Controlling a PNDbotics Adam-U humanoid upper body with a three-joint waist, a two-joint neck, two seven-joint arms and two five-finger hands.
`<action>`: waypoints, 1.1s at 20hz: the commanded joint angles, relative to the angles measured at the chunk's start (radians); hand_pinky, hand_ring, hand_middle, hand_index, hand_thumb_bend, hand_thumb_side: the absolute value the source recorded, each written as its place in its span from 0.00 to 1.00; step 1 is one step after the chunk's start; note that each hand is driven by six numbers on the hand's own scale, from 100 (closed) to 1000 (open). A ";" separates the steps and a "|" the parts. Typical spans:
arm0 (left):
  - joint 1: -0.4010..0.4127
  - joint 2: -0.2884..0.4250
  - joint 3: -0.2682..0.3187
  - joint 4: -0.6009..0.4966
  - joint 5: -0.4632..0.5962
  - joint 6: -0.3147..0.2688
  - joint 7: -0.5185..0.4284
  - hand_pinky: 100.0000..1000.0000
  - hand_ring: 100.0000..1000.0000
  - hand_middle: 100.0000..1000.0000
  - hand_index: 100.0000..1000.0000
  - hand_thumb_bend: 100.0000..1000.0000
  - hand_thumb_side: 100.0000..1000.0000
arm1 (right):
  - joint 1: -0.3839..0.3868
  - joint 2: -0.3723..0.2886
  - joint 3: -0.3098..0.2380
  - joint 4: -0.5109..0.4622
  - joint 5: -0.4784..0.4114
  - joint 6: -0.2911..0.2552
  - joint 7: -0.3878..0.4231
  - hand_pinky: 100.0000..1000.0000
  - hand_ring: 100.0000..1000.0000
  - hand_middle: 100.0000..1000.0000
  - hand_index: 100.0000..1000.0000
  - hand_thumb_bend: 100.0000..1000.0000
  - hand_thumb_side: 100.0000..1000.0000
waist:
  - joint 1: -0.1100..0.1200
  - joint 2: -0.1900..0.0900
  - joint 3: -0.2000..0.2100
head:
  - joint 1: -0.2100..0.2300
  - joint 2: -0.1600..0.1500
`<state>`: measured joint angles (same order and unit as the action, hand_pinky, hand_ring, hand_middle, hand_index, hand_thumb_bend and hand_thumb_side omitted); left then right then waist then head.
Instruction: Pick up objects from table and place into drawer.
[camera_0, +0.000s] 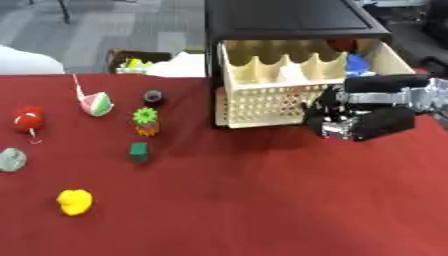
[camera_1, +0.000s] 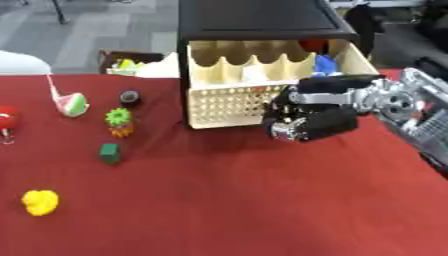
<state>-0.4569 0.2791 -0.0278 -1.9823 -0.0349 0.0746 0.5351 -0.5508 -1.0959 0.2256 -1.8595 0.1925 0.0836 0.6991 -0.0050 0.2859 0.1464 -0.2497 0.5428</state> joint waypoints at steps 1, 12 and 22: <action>-0.005 0.007 0.008 -0.018 0.004 -0.001 0.005 0.39 0.50 0.51 0.69 0.00 0.81 | -0.016 -0.014 -0.007 0.042 0.006 -0.003 0.004 0.37 0.55 0.66 0.79 0.00 1.00 | 0.003 -0.008 0.003 | -0.007 -0.009; -0.006 0.001 0.010 -0.018 0.004 -0.004 0.010 0.39 0.50 0.50 0.68 0.00 0.82 | -0.050 0.004 -0.005 0.098 0.010 -0.014 0.002 0.37 0.54 0.66 0.79 0.00 1.00 | 0.002 0.003 0.016 | -0.010 -0.021; -0.009 -0.006 0.009 -0.018 0.006 -0.004 0.007 0.40 0.50 0.50 0.67 0.00 0.82 | -0.084 0.019 0.004 0.125 0.001 -0.019 0.009 0.36 0.53 0.65 0.80 0.00 1.00 | -0.004 0.012 0.028 | -0.010 -0.035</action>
<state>-0.4524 0.2696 -0.0272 -1.9823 -0.0320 0.0720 0.5417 -0.6338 -1.0673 0.2224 -1.7540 0.1946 0.0647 0.7010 -0.0098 0.3085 0.1718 -0.2575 0.5215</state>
